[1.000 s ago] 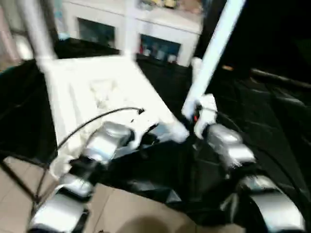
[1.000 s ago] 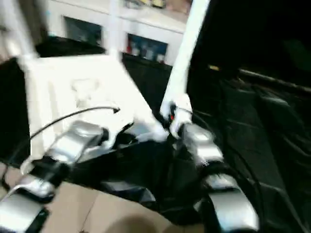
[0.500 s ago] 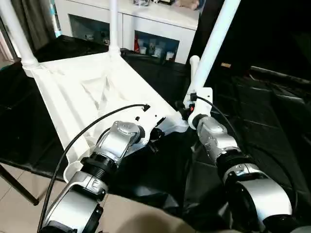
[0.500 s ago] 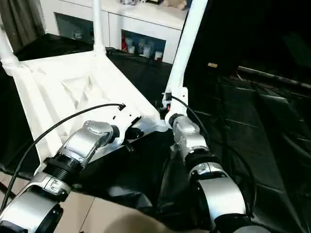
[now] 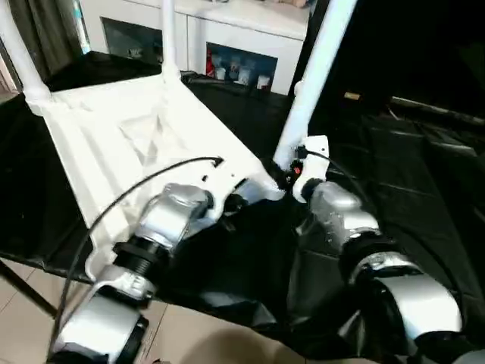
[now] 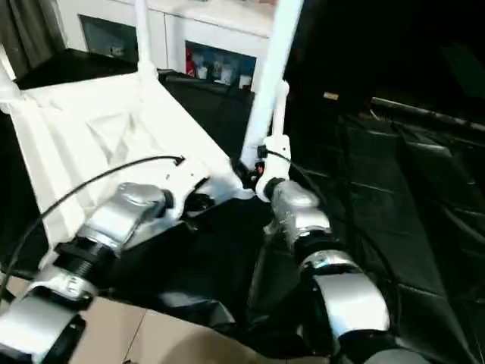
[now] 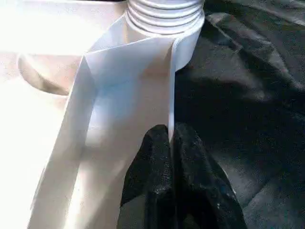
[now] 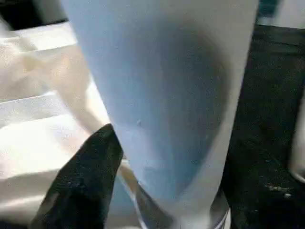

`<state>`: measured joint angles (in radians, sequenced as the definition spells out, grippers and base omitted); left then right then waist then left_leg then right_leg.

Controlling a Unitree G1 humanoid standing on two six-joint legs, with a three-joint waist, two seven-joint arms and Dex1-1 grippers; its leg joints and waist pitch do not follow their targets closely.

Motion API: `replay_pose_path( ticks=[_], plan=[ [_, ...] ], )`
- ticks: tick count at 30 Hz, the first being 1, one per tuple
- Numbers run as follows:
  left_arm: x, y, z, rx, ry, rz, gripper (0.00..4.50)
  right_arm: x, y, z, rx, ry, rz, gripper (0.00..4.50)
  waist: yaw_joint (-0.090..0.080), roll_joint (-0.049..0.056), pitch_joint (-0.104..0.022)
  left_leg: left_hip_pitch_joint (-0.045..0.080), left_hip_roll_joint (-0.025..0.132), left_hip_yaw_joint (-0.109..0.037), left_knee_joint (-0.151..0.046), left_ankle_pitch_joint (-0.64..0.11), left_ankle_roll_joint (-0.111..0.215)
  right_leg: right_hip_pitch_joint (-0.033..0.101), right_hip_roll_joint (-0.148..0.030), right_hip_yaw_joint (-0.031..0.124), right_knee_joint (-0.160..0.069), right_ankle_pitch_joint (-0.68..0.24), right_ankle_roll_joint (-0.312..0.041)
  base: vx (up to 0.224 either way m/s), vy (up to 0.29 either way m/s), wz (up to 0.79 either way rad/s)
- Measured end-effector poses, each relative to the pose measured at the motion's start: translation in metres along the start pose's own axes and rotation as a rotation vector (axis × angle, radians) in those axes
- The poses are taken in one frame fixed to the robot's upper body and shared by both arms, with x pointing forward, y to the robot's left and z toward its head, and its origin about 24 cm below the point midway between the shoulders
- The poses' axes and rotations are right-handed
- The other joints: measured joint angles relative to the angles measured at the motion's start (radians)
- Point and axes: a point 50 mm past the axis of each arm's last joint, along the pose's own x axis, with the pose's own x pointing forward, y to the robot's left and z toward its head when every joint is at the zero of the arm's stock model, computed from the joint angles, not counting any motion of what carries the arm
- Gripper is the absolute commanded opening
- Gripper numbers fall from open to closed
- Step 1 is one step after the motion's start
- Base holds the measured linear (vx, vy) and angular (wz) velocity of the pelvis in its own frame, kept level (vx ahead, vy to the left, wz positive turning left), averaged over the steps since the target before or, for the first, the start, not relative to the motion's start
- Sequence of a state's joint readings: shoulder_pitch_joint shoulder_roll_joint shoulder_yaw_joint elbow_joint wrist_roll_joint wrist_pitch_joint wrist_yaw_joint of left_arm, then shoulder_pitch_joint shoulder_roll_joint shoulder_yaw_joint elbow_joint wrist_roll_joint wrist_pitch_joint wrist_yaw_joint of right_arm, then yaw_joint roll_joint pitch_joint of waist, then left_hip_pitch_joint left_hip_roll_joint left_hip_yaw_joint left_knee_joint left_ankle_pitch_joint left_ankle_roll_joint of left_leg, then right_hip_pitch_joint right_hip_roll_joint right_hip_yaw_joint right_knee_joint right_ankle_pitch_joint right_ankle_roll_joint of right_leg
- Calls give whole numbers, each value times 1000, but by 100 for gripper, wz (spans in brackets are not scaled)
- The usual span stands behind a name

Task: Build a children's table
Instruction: Insert table leg to table base

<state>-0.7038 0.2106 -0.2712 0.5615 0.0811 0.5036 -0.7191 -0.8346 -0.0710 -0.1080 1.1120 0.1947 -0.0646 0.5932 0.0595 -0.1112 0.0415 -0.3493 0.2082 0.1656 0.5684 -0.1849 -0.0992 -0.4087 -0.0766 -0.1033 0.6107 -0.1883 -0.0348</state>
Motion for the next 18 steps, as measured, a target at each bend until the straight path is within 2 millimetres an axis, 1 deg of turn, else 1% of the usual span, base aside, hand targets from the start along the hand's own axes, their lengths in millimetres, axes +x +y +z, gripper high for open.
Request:
replay_pose_path(
  ticks=[2, 4, 7, 10, 14, 16, 18],
  plan=[
    [-2, 1, 0, 8, -2, -10, 0, -2, 3, 5, -45, -5, 98, 353, 1, 0, 0, -1, 0, 1, 0, 0, 0, -1, 0, 1, 0, 0, 0, 0, 0, 0],
    [-4, 2, 0, 13, -3, -29, 0, -7, 1, 9, -74, 4, 159, 370, 6, 0, 1, -1, 0, 2, 0, 1, 2, -2, 0, 1, 0, -1, -1, 0, 0, 0],
    [-7, 2, -1, 33, -5, -65, 0, -12, 0, 10, -114, 12, 222, 399, 20, 1, 2, -2, 0, 4, 0, 2, 4, -5, 0, 1, 0, -1, -1, 0, 0, 0],
    [-8, 2, -2, 51, -5, -96, 0, -17, -1, 11, -151, 28, 278, 399, 30, 2, 3, -1, 0, 4, 0, 2, 4, -5, 0, 2, 1, 0, -1, 0, 0, 0],
    [-11, 1, -5, 72, -5, -128, 0, -23, -1, 7, -153, 43, 314, 399, 32, 3, 3, -1, 0, 4, 0, 0, 1, -5, 0, 4, 1, 0, -1, 0, 0, 0],
    [-11, 1, -5, 75, -6, -129, 0, -23, -1, 7, -149, 46, 309, 373, 32, 5, 4, -1, 0, 4, 0, 0, 0, -5, 0, 4, 1, 0, -1, 0, 0, 0],
    [-12, 1, -5, 76, -7, -130, 0, -22, -1, 7, -148, 42, 299, 362, 32, 5, 4, -1, 0, 4, 0, 0, 0, -4, 0, 4, 2, 0, -1, 0, 0, 0]
  ],
)
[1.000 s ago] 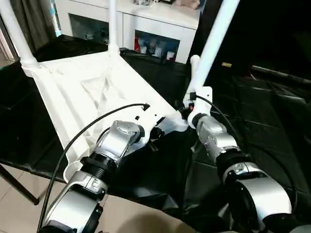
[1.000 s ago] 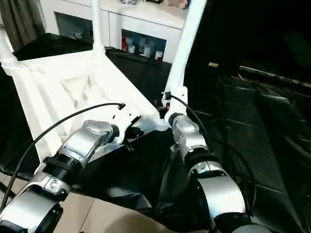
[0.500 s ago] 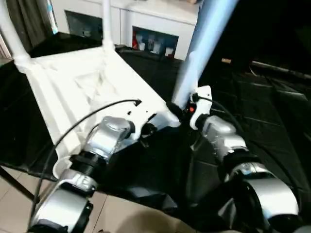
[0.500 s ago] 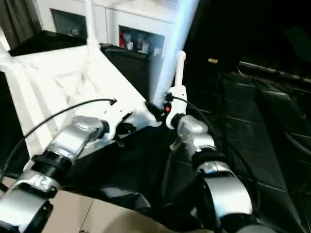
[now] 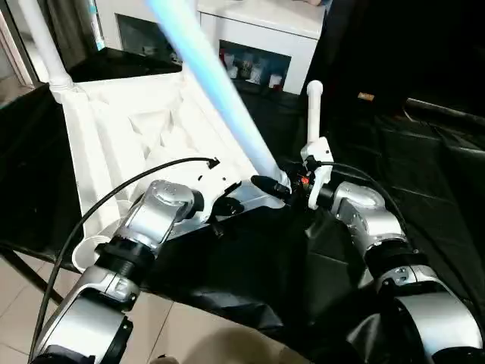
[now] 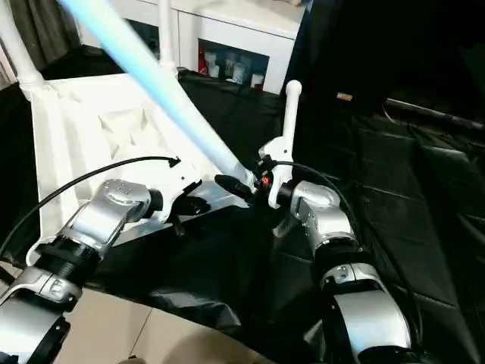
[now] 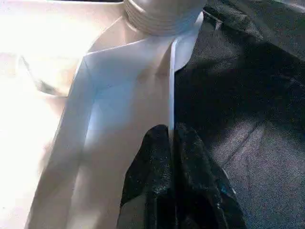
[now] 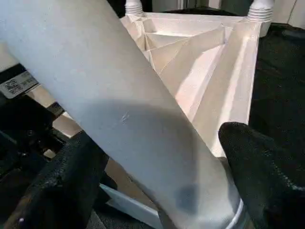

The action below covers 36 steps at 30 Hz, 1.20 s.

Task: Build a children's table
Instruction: Insert table leg to table base

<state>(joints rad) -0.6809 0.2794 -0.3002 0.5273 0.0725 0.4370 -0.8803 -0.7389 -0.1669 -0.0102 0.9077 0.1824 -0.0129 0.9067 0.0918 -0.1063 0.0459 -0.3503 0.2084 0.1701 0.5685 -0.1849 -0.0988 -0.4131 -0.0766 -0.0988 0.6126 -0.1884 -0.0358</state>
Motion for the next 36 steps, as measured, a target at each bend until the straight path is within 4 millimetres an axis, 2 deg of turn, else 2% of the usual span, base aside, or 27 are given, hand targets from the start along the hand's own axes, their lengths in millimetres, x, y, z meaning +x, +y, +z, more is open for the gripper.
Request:
replay_pose_path(
  ticks=[2, 15, 27, 36],
  plan=[
    [0, 0, 0, 1, 0, -1, 0, 0, 0, 0, 1, -1, -6, 331, 0, 0, 0, 0, 0, 0, 0, 0, 0, 0, 0, 0, 0, 0, 0, 0, 0, 0],
    [-1, 0, -1, 20, 1, -20, 0, -6, -7, 3, -13, 9, -28, 241, 8, 0, 0, 0, 0, 0, 1, 0, 0, 0, 0, 0, 1, 0, 0, 0, 0, 0],
    [-1, 1, -2, 48, 4, -22, 0, -24, -16, 0, -10, 10, -65, 208, 20, 1, 0, 0, 0, 0, 1, 0, 0, 1, 0, 0, 2, 0, 0, 0, 0, 0],
    [-1, 1, -2, 64, 4, -24, 0, -37, -20, -5, 6, 24, -70, 197, 21, 1, 1, 0, 0, 0, 2, 0, 0, 1, 0, 0, 3, 0, 0, 0, 0, 0]
  ],
)
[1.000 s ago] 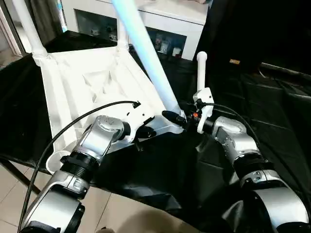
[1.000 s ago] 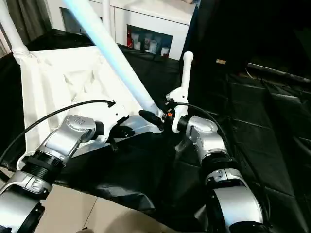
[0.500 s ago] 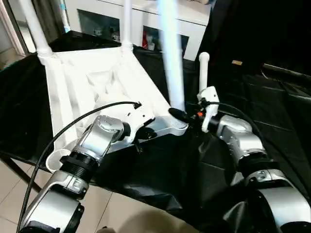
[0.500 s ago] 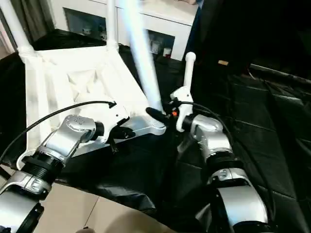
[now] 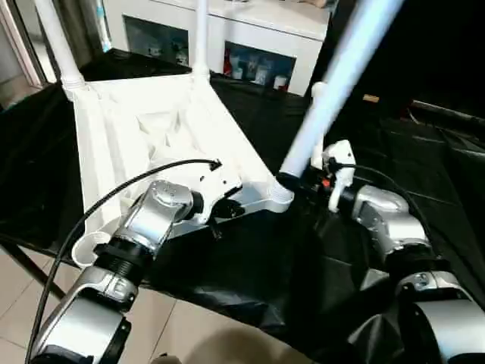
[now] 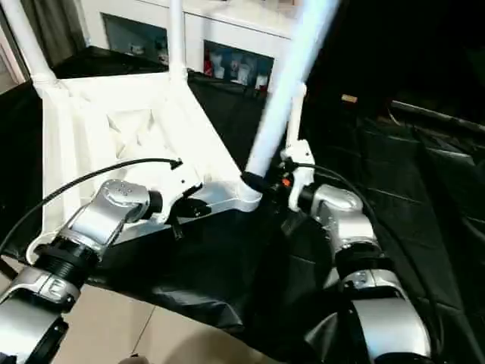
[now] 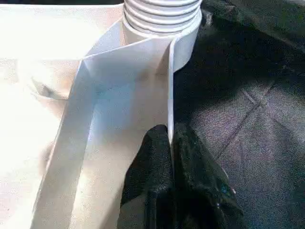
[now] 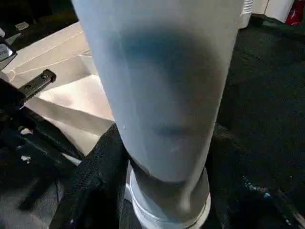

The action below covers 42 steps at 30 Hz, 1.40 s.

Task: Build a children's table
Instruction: Insert table leg to table base, then rotate leg to tighten

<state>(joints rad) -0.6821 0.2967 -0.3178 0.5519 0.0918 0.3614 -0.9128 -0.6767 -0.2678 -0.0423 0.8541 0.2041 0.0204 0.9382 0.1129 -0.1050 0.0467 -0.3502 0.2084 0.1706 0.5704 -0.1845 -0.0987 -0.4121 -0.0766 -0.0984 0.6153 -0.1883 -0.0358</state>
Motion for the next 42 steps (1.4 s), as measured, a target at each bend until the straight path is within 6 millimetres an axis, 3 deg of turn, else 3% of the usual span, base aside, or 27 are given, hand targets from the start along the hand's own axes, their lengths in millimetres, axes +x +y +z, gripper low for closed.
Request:
replay_pose_path(
  ticks=[13, 24, 42],
  plan=[
    [-16, 1, -8, 80, 4, -104, 0, 2, 5, 4, -33, 58, 129, 193, -5, 0, 0, 0, 0, 0, 1, 0, 1, 1, 0, 0, 0, 0, 0, 0, 0, 0],
    [-19, -5, -10, 121, 15, -210, 0, -5, 6, 13, -84, 221, 329, 193, 10, 0, 0, 1, 1, 1, 8, 0, 0, 6, 0, 1, 0, 0, 0, 0, 0, 0],
    [-20, -6, -13, 124, 20, -216, 0, -6, 9, 6, -78, 221, 329, 193, 9, -2, -1, 2, 1, -1, 9, 0, 0, 12, 0, 1, -1, -1, 1, 0, 0, 0]
  ],
)
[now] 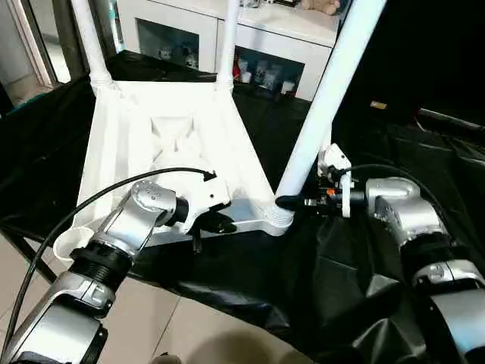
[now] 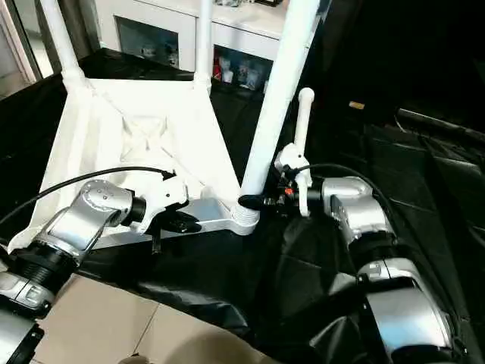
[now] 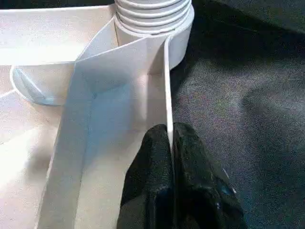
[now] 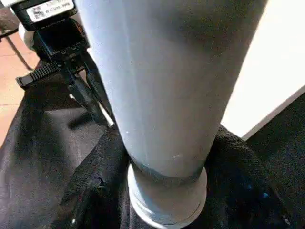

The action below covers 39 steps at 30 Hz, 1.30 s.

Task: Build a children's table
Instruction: Rotate leg to tighten

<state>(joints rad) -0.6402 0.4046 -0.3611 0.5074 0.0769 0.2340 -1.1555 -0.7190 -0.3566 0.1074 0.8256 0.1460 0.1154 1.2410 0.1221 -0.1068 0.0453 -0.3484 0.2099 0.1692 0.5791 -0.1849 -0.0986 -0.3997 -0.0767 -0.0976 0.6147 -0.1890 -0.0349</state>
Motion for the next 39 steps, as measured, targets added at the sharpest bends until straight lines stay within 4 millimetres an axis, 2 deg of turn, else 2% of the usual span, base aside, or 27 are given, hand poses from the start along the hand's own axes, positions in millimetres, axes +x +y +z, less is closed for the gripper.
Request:
replay_pose_path(
  ticks=[4, 6, 9, 12, 15, 20, 22, 26, 30, 32, 33, 37, 39],
  plan=[
    [0, 2, -3, -42, 4, 29, 0, 7, -1, -2, 23, -31, -61, 193, -9, -1, -2, 4, 0, -1, 0, 0, 0, 3, 0, 1, 0, 0, 0, 0, 0, 0],
    [5, 3, -4, -69, 2, 62, 0, 12, -2, -5, 44, -44, -125, 192, -13, -1, -2, 10, 0, -1, 0, 0, 0, 8, 0, 1, 0, -3, 6, 0, 0, 0],
    [11, 6, -4, -107, 8, 114, 0, 22, -5, -8, 92, -72, -242, 191, -29, 0, -2, 18, 0, -3, 0, 0, -1, 14, 0, -1, -4, -4, 8, 0, 0, 0],
    [12, 7, -4, -114, 15, 136, 0, 28, -5, -10, 107, -81, -288, 191, -38, 0, -2, 18, -1, -10, -1, 0, -1, 15, 0, -7, -10, -5, 8, 0, 0, 0],
    [12, 8, -5, -116, 21, 146, 0, 32, -3, -12, 111, -87, -299, 190, -38, 0, -3, 18, -1, -18, -2, 0, 0, 17, 0, -15, -21, -4, 8, 0, 0, 0],
    [13, 8, -5, -139, 27, 157, 0, 36, -1, -13, 118, -90, -308, 190, -39, -1, -4, 18, -1, -17, -1, 0, 0, 18, -1, -15, -22, -4, 8, 0, 0, 0],
    [19, 12, -2, -200, 36, 211, 0, 43, -4, -12, 149, -91, -385, 190, -40, -1, -4, 20, -2, -17, -1, 0, 0, 18, -1, -14, -20, -4, 8, 0, 0, 0],
    [28, 12, 2, -279, 33, 285, 0, 54, -8, -9, 208, -105, -506, 190, -49, 0, -3, 25, -2, -18, -1, 0, 0, 18, -1, -17, -22, -4, 8, 0, 0, 0],
    [46, 2, 14, -357, 21, 368, 0, 62, -13, -6, 296, -126, -648, 190, -65, 0, -4, 24, -1, -25, -3, -1, 0, 21, -4, -30, -38, -4, 8, 0, 0, 0],
    [50, -1, 17, -362, 21, 382, 0, 64, -13, -4, 305, -130, -672, 190, -68, 0, -4, 23, -2, -25, -4, -1, 0, 20, -5, -31, -41, -4, 8, 0, 0, 0],
    [52, -3, 18, -369, 20, 391, 0, 66, -13, -2, 307, -136, -678, 190, -69, -5, -7, 23, -2, -25, -4, -1, 0, 20, -5, -30, -42, -4, 8, 0, 0, 0],
    [52, -3, 19, -370, 23, 410, 0, 70, -13, 3, 306, -129, -687, 189, -71, -5, -8, 25, -3, -24, -4, -1, 0, 19, -5, -31, -42, -5, 8, 0, 0, 0],
    [51, -2, 18, -371, 24, 418, 0, 72, -13, 4, 303, -125, -690, 189, -76, -5, -7, 25, -3, -26, -6, -1, 0, 19, -7, -37, -47, -5, 8, 0, 0, 0]
  ],
)
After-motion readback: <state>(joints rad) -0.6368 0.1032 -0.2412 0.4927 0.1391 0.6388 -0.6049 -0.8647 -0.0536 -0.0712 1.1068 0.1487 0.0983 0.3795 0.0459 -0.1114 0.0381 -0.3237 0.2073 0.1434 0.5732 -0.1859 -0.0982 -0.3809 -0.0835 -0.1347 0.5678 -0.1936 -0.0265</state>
